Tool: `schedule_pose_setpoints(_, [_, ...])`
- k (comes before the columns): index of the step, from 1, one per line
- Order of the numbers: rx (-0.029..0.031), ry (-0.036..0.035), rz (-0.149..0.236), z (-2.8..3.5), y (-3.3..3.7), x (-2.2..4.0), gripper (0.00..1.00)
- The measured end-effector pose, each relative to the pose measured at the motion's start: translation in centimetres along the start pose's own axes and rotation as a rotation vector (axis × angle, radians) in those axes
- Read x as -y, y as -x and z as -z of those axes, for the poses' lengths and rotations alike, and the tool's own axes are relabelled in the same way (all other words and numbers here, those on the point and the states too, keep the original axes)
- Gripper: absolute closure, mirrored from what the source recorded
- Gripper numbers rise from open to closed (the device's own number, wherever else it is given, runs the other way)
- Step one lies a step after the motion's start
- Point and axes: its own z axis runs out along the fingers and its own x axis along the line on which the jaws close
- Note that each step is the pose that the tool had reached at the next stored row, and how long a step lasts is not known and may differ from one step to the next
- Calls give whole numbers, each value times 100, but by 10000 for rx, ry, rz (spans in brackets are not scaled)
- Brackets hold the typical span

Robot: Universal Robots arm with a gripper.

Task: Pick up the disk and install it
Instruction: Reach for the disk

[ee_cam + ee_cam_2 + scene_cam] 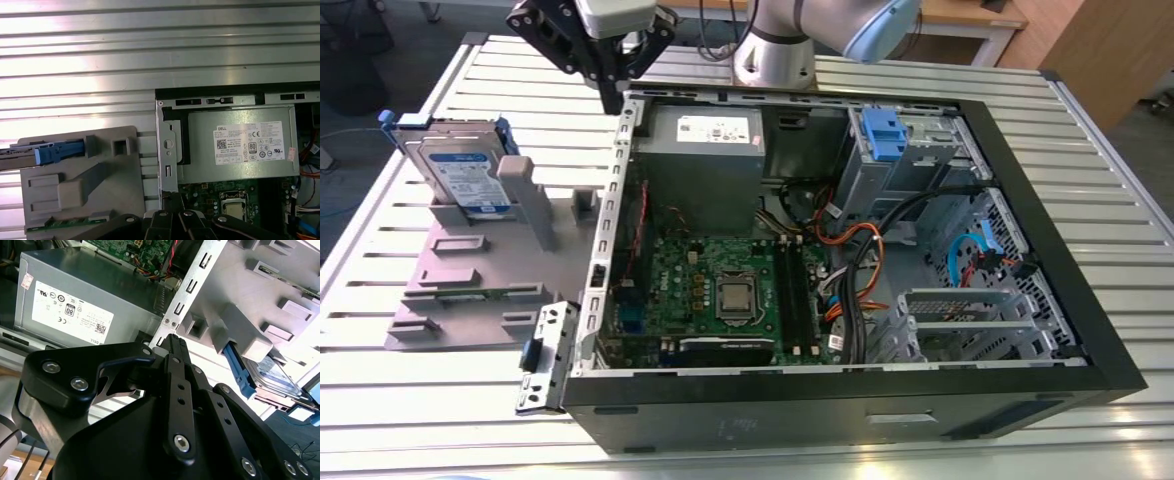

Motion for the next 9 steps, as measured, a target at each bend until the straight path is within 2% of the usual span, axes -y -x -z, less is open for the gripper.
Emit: schedule_pose_setpoints(9, [0,-4,0,-1,-19,2,89])
